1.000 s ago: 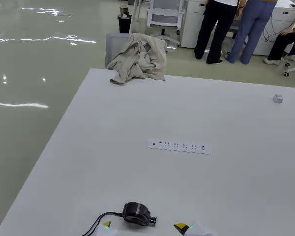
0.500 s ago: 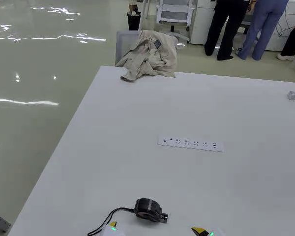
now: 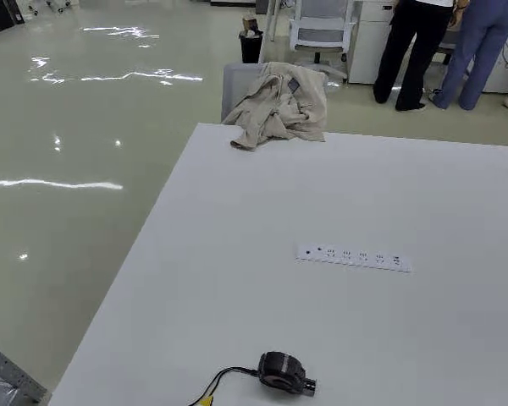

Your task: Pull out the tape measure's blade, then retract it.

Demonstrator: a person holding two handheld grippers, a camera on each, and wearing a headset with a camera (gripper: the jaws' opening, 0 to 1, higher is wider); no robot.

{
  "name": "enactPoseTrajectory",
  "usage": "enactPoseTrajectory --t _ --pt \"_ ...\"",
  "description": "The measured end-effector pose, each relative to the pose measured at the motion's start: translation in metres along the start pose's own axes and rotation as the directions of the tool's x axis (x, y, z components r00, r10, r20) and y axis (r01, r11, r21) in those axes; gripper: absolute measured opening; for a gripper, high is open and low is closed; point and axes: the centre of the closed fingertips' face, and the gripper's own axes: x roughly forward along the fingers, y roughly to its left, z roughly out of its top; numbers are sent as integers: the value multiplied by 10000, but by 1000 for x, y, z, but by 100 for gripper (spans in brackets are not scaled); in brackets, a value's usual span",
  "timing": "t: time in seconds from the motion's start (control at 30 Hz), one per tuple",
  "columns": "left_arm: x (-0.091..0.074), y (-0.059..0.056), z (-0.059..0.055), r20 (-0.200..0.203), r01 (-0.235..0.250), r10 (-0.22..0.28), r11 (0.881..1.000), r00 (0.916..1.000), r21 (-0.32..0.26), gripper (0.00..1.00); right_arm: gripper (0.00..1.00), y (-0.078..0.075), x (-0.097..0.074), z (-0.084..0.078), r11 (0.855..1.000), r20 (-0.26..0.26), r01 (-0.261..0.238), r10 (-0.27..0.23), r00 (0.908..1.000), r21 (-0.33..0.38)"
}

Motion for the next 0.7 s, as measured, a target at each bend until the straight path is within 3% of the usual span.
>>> enactPoseTrajectory --t 0.23,0.57,0.7 --pt "-13 3 -9 -87 16 -17 10000 10000 -92 93 78 7 -13 1 9994 99 42 -46 9999 335" --pt "-30 -1 -4 2 288 -288 9996 9996 45 98 83 11 -32 0 9979 28 409 -411 9991 509" --pt "-38 -1 -5 66 292 -292 9996 9996 -12 99 84 16 -41 1 9982 75 337 -341 9994 496"
